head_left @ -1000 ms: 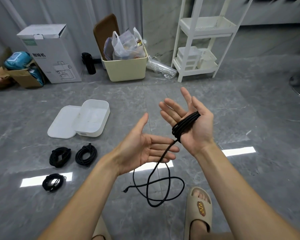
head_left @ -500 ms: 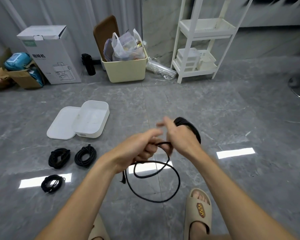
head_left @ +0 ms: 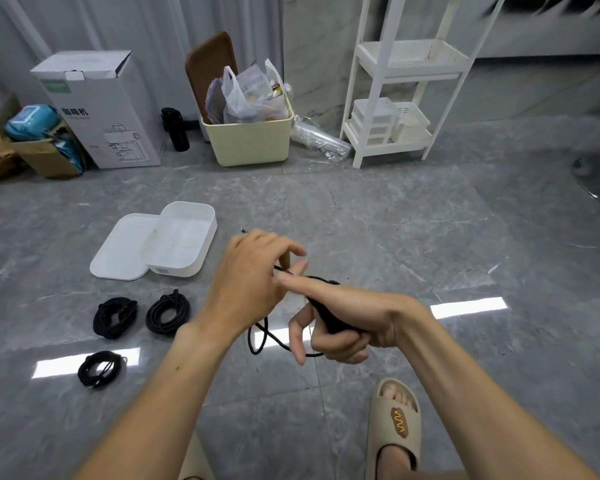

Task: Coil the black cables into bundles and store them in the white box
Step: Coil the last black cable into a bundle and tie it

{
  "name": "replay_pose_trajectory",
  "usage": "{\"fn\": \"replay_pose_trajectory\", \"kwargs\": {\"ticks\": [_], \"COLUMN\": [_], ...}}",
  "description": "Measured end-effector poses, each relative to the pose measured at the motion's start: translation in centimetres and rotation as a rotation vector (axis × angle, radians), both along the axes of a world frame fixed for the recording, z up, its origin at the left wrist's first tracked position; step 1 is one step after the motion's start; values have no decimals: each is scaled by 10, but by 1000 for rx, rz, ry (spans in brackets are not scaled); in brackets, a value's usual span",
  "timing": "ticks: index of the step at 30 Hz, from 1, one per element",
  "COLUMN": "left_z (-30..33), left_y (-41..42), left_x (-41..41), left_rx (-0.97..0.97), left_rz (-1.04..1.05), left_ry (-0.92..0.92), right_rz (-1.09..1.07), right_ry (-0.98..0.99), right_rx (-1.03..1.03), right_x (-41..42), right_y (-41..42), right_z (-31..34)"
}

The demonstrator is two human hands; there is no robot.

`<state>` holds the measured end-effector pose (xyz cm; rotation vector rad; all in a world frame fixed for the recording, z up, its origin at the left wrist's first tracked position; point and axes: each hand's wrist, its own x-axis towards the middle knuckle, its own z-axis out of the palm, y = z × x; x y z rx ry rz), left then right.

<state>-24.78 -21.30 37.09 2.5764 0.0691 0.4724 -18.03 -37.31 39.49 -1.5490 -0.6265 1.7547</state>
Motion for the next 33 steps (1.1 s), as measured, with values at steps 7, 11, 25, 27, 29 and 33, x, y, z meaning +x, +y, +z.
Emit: {"fn": "replay_pose_trajectory", "kwargs": {"ticks": [7,11,25,27,29,33], "left_z": [-10,-19,-1,-2,-4,-4], "left_y": [-10,-20,-28,-30,-31,-30], "left_x": [2,2,-5,-5,-4,-3], "left_rx": [137,281,-919,-984,-1030,-1077], "left_rz": [-72,-171,-127,-140,-127,-100], "left_ry": [79,130,301,348,385,413], "right_rz": [44,-118,-649,-712,-780,-935], "right_ry": [665,842,1017,1006,998,886], "right_rx": [395,699,950,964,969,953], "right_x": [-10,-9,9,11,13,18], "right_y": [11,11,-3,-3,-5,-9], "right_z": [1,5,-2,-3,-4,-7]}}
